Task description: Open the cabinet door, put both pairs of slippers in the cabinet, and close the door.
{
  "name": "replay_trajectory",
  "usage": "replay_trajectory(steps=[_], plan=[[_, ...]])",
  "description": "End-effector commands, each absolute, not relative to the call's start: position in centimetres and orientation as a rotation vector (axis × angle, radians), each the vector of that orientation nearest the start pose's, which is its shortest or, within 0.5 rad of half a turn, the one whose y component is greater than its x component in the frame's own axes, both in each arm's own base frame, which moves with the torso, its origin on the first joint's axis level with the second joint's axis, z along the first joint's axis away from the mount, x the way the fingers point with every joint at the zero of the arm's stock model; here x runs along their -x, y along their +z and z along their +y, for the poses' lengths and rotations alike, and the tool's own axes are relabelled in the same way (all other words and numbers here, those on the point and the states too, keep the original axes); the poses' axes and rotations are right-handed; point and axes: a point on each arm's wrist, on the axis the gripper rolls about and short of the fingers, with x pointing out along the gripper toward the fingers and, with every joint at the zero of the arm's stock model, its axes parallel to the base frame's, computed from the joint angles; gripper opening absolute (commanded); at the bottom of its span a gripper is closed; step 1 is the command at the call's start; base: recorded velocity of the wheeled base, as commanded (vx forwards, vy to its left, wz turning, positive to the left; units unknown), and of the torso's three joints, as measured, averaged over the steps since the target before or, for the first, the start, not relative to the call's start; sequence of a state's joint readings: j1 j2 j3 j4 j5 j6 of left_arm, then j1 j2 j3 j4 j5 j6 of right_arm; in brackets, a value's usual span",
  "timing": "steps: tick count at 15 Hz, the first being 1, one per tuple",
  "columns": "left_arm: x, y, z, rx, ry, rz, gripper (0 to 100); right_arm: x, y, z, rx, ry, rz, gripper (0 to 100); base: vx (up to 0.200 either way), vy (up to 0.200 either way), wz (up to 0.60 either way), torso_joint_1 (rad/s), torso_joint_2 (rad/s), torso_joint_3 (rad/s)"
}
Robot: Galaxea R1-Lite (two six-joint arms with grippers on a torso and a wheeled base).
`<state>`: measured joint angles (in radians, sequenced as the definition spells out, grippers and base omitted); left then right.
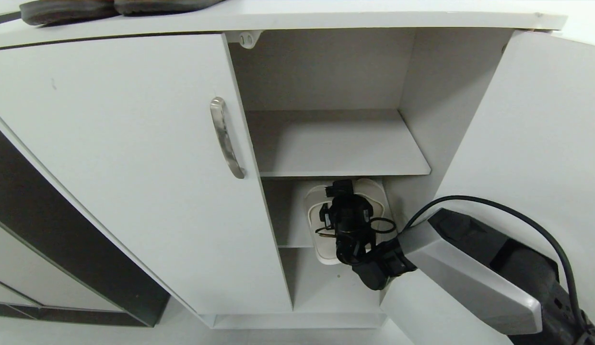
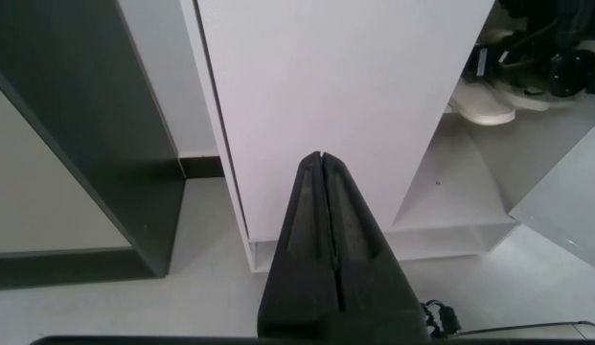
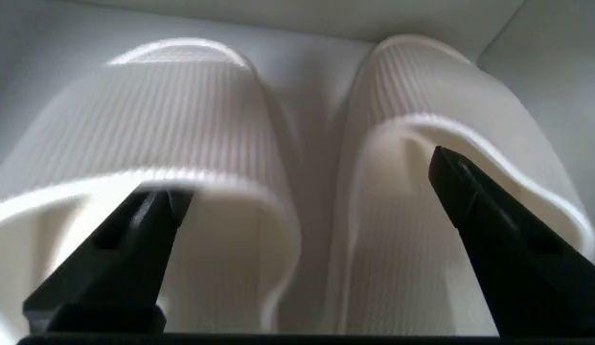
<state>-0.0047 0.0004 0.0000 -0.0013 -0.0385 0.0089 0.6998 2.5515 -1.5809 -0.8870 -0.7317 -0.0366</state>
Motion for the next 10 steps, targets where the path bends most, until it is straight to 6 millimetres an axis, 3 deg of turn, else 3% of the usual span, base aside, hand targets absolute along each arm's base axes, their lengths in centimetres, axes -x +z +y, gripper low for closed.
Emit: replay_trajectory(steps=[1, 5, 10], plan=[[2.3, 7.6, -0.1, -0.009, -0.041, 0.0, 0, -35.8, 7.6, 30.8, 0.092, 0.012, 0.061, 100, 0.0, 0.0, 0.0, 0.0, 0.0, 0.0], [2.3, 7.6, -0.1, -0.008, -0.043, 0.0, 0, -29.5, 7.7, 29.7, 0.116, 0.089, 0.069, 100, 0.0, 0.0, 0.0, 0.0, 0.0, 0.0], [2.3, 7.6, -0.1, -0.008, -0.044, 0.001, 0, -29.0, 7.9, 29.7, 0.11, 0.1, 0.062, 100, 0.0, 0.0, 0.0, 0.0, 0.0, 0.0]])
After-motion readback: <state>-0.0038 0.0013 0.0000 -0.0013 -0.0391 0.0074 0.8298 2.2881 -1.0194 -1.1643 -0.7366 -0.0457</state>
